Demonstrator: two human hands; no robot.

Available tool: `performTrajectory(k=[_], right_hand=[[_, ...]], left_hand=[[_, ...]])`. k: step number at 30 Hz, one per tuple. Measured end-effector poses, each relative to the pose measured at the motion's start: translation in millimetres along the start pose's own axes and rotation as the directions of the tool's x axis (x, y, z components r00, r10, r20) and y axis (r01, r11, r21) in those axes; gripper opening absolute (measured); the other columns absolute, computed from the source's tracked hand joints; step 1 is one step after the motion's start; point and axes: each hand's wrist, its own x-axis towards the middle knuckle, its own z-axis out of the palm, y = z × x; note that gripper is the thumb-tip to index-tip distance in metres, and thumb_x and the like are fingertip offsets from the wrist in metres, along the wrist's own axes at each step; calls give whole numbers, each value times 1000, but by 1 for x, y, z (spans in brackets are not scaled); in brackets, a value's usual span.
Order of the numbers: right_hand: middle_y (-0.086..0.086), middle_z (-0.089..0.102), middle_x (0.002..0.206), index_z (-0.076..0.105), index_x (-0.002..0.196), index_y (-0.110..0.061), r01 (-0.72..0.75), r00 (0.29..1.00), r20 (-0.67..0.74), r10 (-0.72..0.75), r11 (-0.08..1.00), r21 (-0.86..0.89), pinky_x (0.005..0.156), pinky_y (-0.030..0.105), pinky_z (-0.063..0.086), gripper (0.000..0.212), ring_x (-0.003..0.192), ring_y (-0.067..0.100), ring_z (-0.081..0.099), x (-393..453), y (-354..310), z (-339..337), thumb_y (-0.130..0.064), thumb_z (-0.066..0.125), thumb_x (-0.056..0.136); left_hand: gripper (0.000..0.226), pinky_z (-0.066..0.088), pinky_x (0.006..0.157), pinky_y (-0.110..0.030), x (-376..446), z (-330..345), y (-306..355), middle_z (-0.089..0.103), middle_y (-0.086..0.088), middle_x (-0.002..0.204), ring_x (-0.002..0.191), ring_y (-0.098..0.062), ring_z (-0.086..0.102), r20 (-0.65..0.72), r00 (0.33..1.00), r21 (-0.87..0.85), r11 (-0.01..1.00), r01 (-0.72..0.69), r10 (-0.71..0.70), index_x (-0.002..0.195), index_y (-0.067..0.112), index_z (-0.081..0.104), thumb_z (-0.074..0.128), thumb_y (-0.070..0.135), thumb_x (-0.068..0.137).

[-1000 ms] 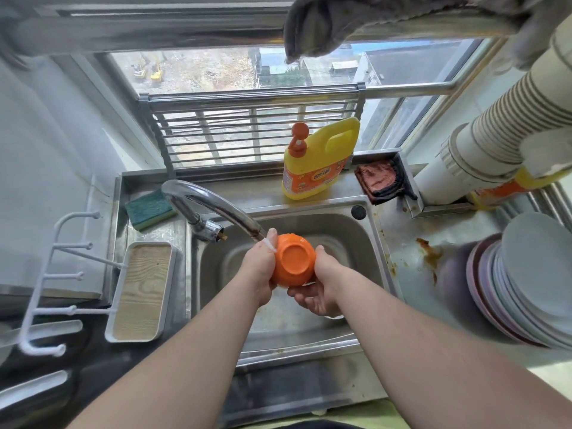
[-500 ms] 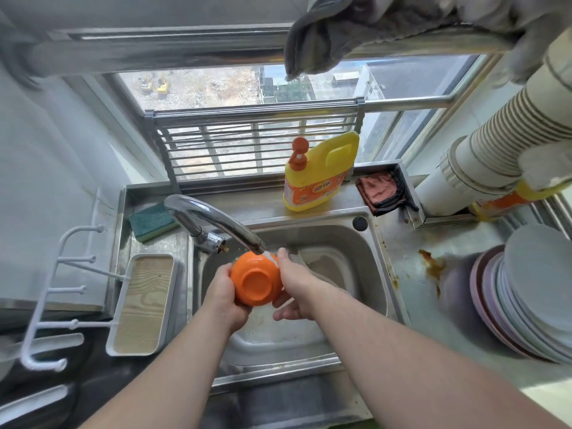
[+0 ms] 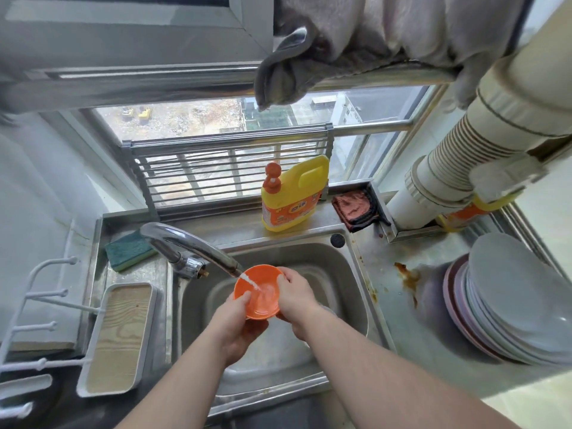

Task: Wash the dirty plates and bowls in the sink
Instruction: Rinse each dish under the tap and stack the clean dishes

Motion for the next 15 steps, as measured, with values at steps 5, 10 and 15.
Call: performTrajectory(k=[5,10,15], right_hand=[[-1,69,122,64,123,-43,-113,993,30,110,987,114,73,34,62,29,109,24,69,-7,7,-22,-46,43,103],[6,66,124,61,120,-43,-171,984,77,161,974,150,71,35,63,26,107,28,70,-22,6,-46,-48,41,104],[-1,63,125,57,130,-39,6,998,57,-3,999,-54,77,33,60,31,101,19,65,-43,-8,-65,-55,51,104]], left_hand=[[49,49,73,-37,-10,17,-11,73,-13,95,80,-25,61,72,997,-103,995,8,-1,119,15,71,57,58,101],[53,50,75,-38,-27,35,-21,74,-13,98,86,-26,63,69,996,-138,990,-39,48,124,16,70,46,60,106],[61,64,63,-43,-38,54,-32,72,-28,105,92,-39,66,63,995,-339,936,95,-78,133,-1,59,39,53,110]])
